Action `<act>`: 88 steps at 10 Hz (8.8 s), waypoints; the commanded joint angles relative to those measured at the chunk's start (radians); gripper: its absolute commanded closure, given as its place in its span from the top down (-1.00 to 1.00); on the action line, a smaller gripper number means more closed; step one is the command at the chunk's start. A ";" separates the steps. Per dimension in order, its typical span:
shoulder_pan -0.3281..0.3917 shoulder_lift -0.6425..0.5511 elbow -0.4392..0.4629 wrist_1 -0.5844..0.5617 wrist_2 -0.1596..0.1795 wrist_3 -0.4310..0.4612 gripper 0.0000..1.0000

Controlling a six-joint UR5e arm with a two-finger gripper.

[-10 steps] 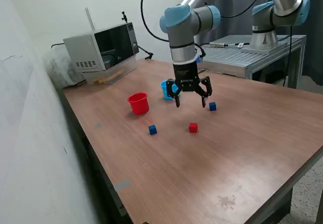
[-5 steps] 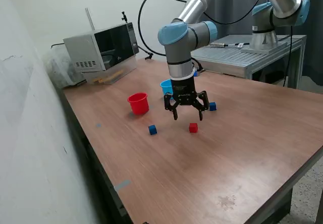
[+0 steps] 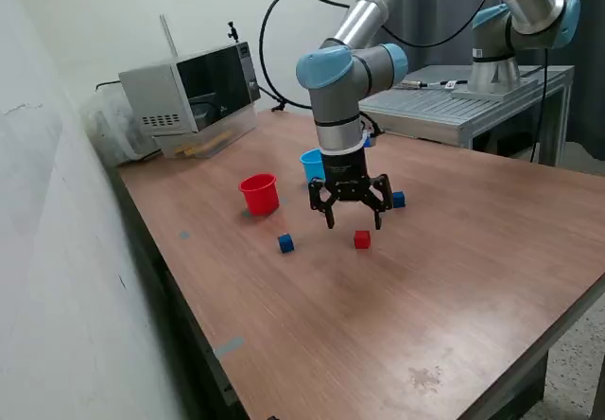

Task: Place red objects in the red bin, and blue objects in the blue bin.

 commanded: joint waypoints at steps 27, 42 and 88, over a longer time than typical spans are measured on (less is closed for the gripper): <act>-0.350 -0.130 0.006 -0.027 -0.067 0.087 -1.00; -0.195 -0.237 0.167 0.001 -0.075 0.313 1.00; -0.026 -0.254 0.516 -0.146 0.016 1.172 1.00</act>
